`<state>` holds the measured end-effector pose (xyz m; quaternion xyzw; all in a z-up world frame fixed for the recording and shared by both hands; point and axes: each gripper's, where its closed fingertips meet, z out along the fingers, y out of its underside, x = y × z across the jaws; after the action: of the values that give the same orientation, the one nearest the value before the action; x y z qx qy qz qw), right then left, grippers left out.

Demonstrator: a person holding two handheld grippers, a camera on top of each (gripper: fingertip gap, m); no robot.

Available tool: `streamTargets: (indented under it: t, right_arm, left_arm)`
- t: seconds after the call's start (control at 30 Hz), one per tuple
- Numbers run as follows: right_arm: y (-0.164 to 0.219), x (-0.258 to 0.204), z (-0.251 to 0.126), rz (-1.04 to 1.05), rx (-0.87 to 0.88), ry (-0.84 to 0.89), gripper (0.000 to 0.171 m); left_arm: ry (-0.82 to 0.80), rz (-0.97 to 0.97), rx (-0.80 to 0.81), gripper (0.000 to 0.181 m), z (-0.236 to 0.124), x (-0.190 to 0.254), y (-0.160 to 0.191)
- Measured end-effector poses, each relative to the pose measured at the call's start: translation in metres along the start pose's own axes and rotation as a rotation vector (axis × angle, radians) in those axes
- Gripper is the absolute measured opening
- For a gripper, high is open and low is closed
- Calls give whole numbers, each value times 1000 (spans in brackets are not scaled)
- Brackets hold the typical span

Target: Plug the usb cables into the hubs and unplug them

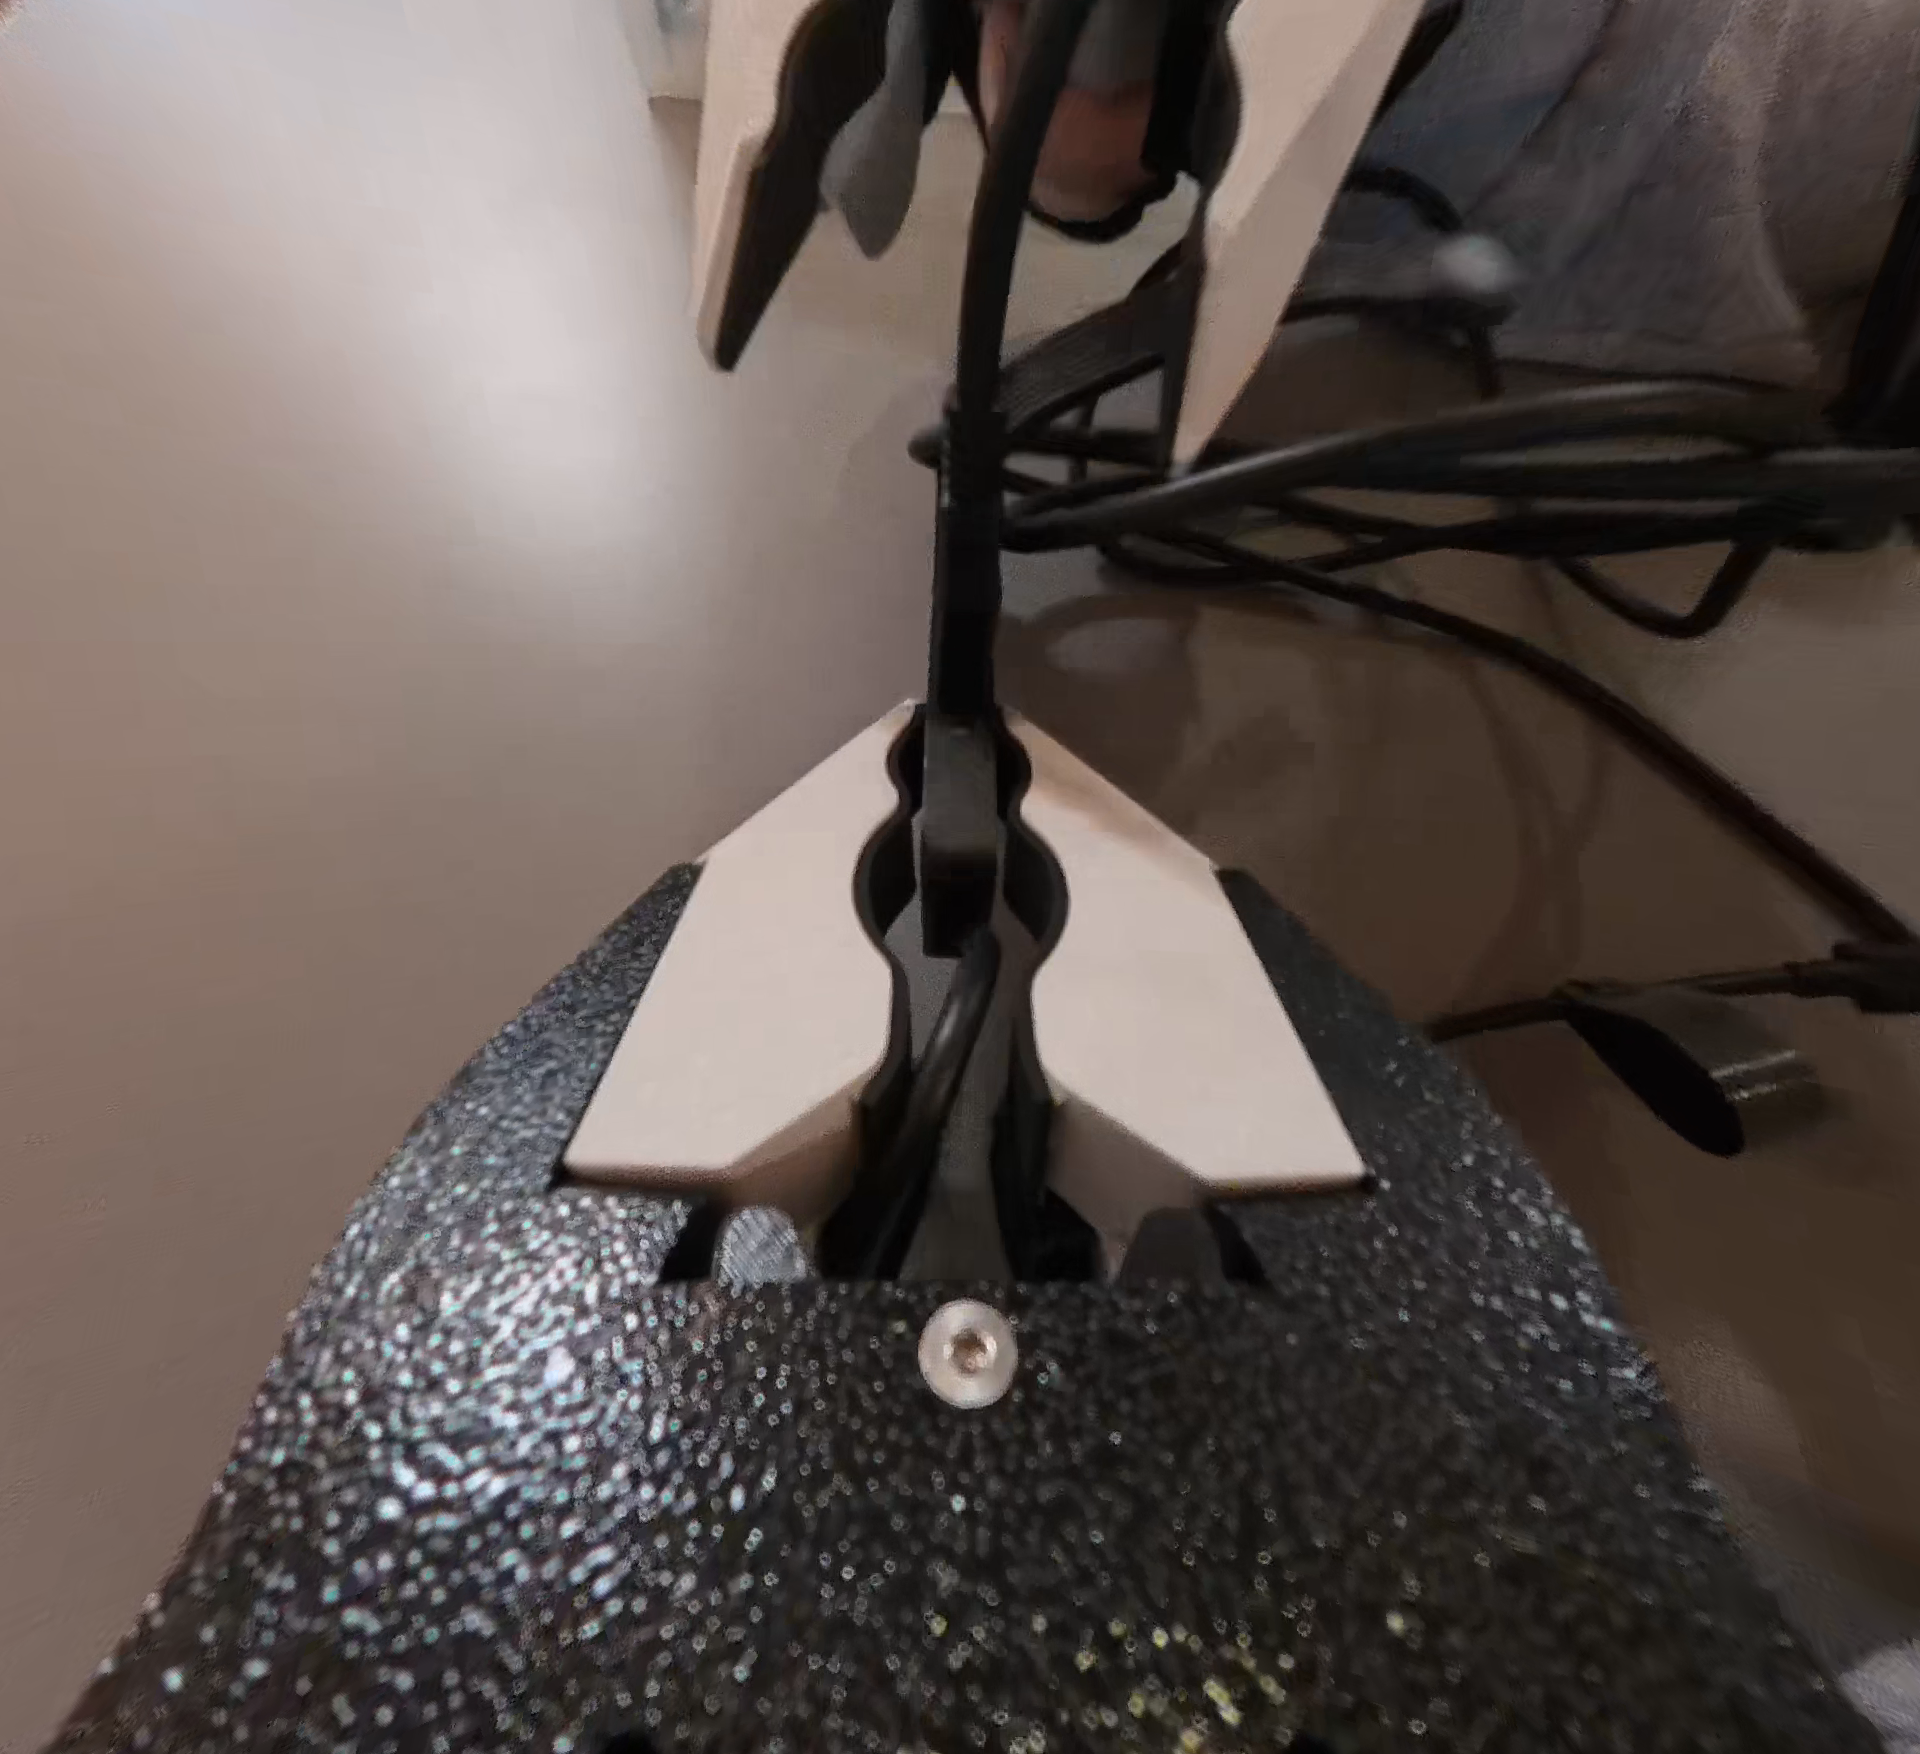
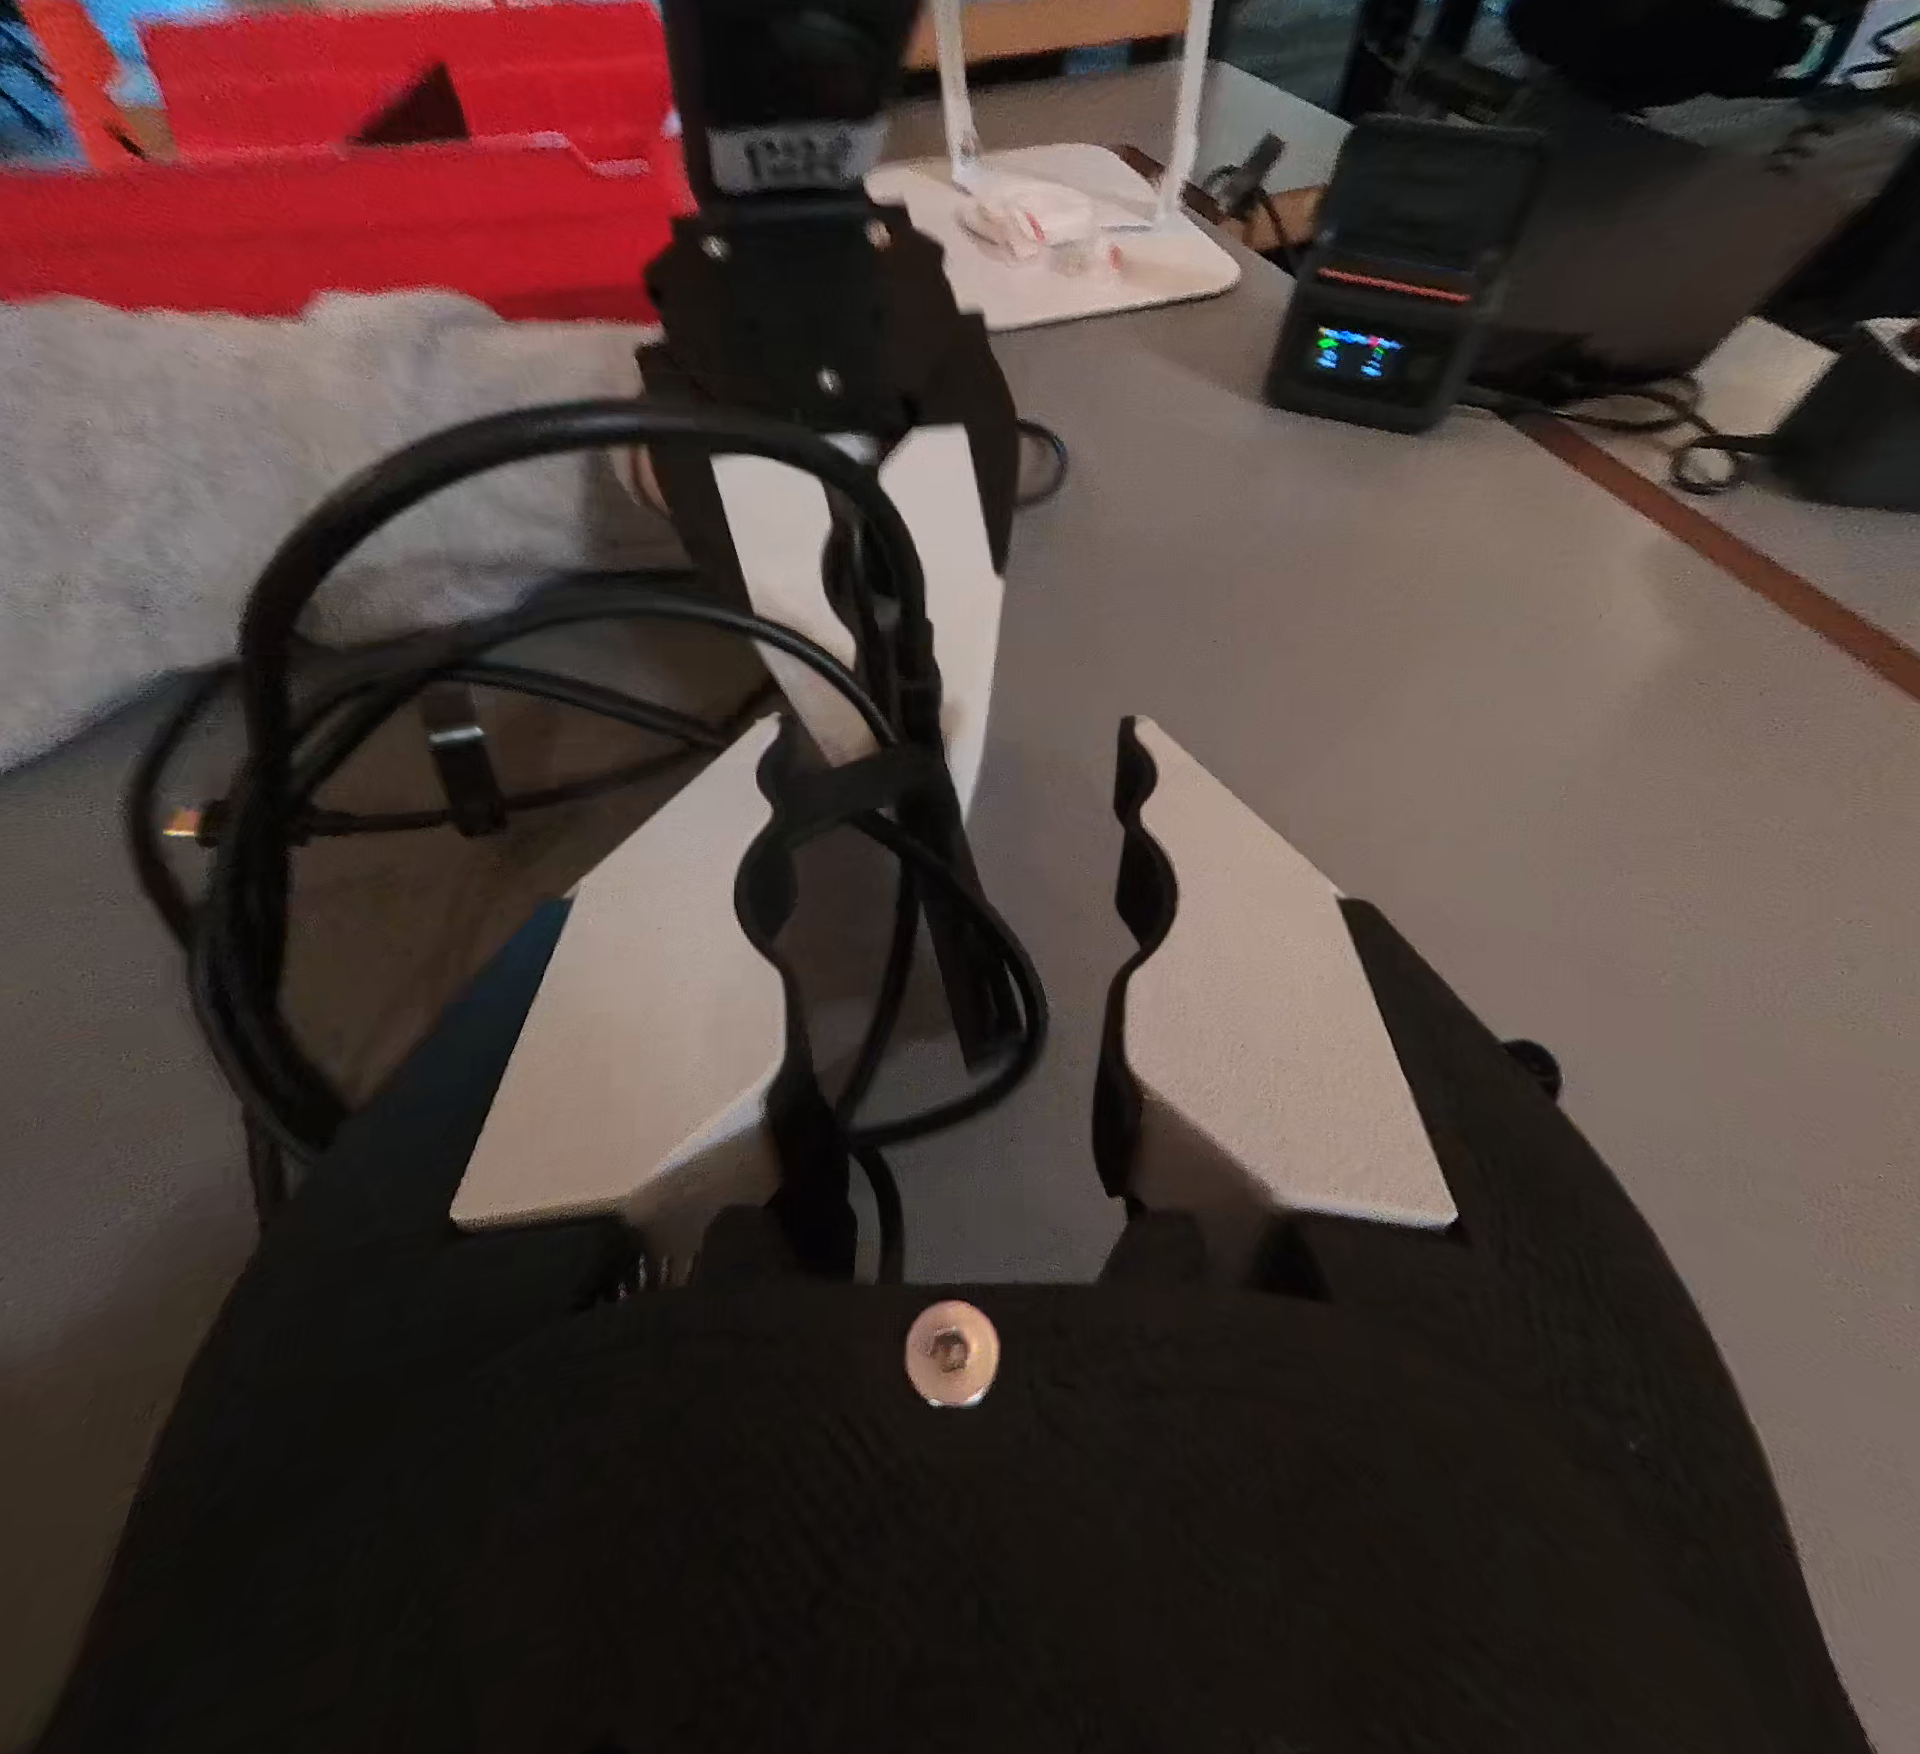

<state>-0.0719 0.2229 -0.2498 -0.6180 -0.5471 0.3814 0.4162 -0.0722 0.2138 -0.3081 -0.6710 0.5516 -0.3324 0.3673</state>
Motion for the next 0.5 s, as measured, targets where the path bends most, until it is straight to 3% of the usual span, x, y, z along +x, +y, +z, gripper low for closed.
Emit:
streamTargets:
  t: [0.13, 0.27, 0.43, 0.5]
  right_arm:
    - [15, -1, -6, -59, -118, 15, 64]
    - [16, -1, -15, -24, -120, -10, 67]
    - [23, -7, -9, -66, -159, -27, 64]
    - [24, -15, -1, -101, -172, -46, 54]
  left_arm:
    - [-72, 118, 35, 9, -9, -4, -11]
    - [-146, 160, 15, 9, -17, -13, -8]
    - [-80, 190, 110, 8, -22, 0, -23]
    - [-49, 195, 145, 8, -23, 6, -30]
